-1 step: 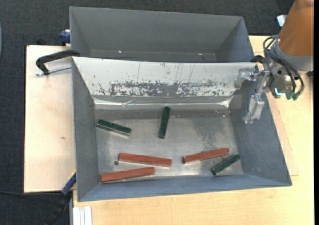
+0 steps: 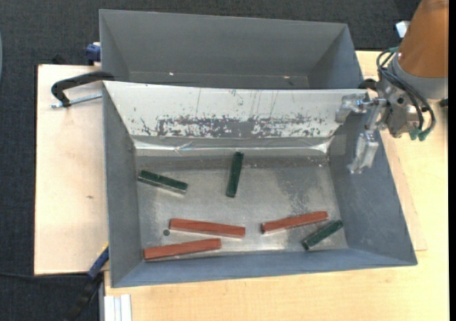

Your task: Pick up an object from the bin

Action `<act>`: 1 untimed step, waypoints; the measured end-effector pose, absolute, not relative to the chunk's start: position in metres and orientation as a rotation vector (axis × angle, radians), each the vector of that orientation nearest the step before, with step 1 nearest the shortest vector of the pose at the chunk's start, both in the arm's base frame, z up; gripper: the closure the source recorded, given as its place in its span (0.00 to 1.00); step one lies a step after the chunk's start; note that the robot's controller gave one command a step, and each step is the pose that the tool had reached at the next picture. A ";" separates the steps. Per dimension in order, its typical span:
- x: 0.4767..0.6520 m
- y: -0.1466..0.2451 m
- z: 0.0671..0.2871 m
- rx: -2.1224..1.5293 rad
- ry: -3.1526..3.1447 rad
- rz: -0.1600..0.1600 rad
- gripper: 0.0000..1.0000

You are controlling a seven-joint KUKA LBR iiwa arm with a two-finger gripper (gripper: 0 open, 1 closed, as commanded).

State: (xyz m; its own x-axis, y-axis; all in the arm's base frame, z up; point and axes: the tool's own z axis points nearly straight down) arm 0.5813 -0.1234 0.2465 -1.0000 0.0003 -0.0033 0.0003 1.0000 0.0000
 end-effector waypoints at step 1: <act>0.555 -0.096 0.185 -0.163 3.133 0.000 0.00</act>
Offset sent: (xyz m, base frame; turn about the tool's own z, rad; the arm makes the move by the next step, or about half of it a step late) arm -0.0789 0.0698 -0.0865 -0.2510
